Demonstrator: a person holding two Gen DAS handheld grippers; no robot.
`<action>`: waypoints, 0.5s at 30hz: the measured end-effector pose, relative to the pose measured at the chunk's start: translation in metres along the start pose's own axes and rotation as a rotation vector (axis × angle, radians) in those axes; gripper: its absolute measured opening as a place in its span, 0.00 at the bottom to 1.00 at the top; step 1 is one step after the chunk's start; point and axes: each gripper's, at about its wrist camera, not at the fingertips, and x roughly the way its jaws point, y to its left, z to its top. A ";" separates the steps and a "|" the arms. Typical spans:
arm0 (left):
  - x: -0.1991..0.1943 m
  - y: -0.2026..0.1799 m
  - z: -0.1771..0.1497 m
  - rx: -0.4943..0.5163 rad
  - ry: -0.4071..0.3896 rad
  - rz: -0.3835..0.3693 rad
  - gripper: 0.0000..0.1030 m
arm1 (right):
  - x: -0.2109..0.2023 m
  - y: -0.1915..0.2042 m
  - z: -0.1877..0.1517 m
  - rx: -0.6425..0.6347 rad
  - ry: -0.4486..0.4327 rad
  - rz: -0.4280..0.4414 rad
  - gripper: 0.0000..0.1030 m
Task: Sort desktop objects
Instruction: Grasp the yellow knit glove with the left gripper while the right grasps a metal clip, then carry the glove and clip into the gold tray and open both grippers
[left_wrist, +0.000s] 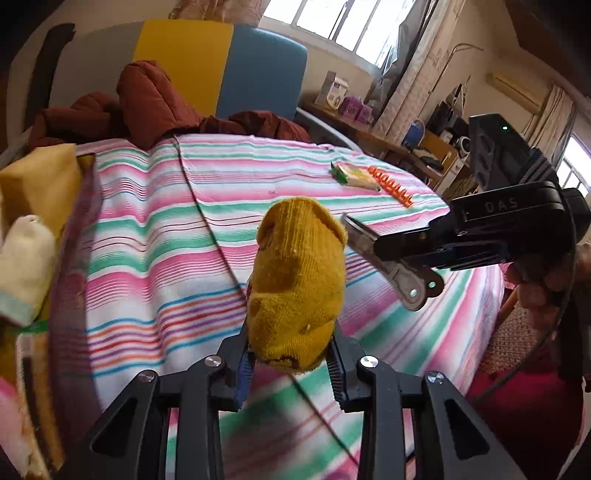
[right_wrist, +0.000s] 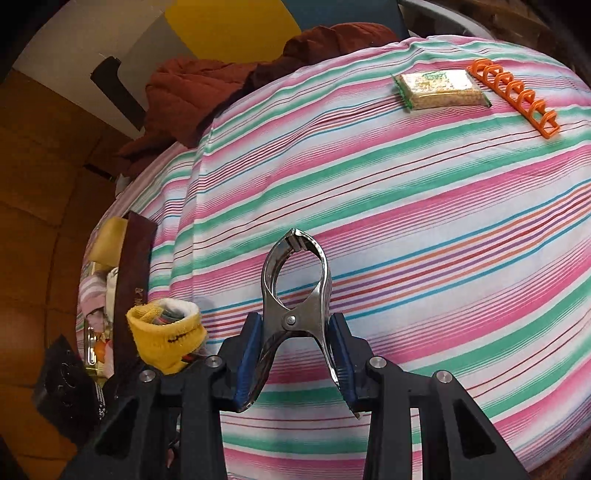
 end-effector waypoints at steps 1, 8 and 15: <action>-0.009 0.003 -0.003 -0.011 -0.007 -0.010 0.33 | 0.001 0.008 -0.005 -0.004 0.006 0.019 0.37; -0.073 0.032 -0.010 -0.048 -0.086 -0.008 0.32 | 0.009 0.074 -0.028 -0.064 0.021 0.145 0.37; -0.140 0.094 -0.012 -0.179 -0.201 0.063 0.32 | 0.027 0.144 -0.044 -0.138 0.055 0.256 0.37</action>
